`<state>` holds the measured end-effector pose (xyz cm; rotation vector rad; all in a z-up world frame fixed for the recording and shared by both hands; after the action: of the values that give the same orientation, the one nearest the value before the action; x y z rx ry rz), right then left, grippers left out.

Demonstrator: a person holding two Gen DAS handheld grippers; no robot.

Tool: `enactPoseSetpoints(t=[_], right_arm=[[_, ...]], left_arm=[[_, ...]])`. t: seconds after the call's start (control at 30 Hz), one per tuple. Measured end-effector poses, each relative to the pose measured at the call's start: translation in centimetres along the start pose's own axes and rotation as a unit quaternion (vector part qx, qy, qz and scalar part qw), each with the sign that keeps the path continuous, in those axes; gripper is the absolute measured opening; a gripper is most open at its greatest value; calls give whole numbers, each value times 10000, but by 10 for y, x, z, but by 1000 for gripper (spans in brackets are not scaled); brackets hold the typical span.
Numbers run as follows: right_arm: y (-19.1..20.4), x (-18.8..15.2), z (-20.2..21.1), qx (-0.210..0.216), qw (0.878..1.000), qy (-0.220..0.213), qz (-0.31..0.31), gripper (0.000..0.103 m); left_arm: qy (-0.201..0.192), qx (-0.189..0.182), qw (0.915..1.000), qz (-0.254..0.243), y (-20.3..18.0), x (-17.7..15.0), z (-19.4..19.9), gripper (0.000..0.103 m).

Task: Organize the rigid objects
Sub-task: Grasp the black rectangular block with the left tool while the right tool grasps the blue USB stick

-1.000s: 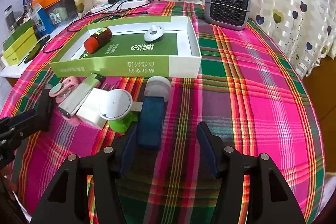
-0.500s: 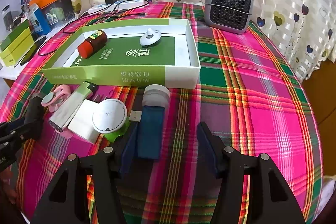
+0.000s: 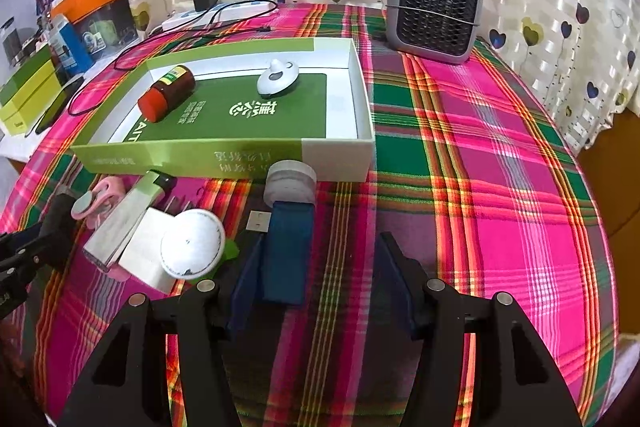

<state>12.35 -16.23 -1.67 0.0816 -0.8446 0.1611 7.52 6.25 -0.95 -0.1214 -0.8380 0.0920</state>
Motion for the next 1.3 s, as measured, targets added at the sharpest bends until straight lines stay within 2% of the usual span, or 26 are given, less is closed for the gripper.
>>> enactPoseSetpoints(t=[0.4, 0.83, 0.87, 0.97, 1.3], right_arm=[[-1, 6, -6, 70, 10000, -5, 45, 57], [-2, 2, -2, 45, 10000, -8, 37, 57], [-2, 2, -2, 42, 10000, -9, 34, 56], [-2, 2, 0, 48, 10000, -38, 54, 42], [1, 0, 2, 122, 9998, -57, 113, 25]], left_arm=[[-53, -158, 9998, 47, 5, 1, -1, 38], [-67, -147, 9999, 38, 5, 0, -1, 38], [-68, -144, 9999, 30, 5, 0, -1, 38], [-65, -150, 9999, 36, 6, 1, -1, 38], [-88, -172, 9998, 54, 5, 1, 1, 38]])
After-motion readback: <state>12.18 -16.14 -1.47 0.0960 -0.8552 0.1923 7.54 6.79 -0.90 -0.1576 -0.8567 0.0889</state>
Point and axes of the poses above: each gripper's, at about its wrist camera, not at the fingertips, and z roughly against the way its jaws point, y to its left, x to its top, the point moved 2 cm from there along -z, roughly the way its jaws point, and after that the axes turned 10 degrees about -y, right-handed, at the moved point
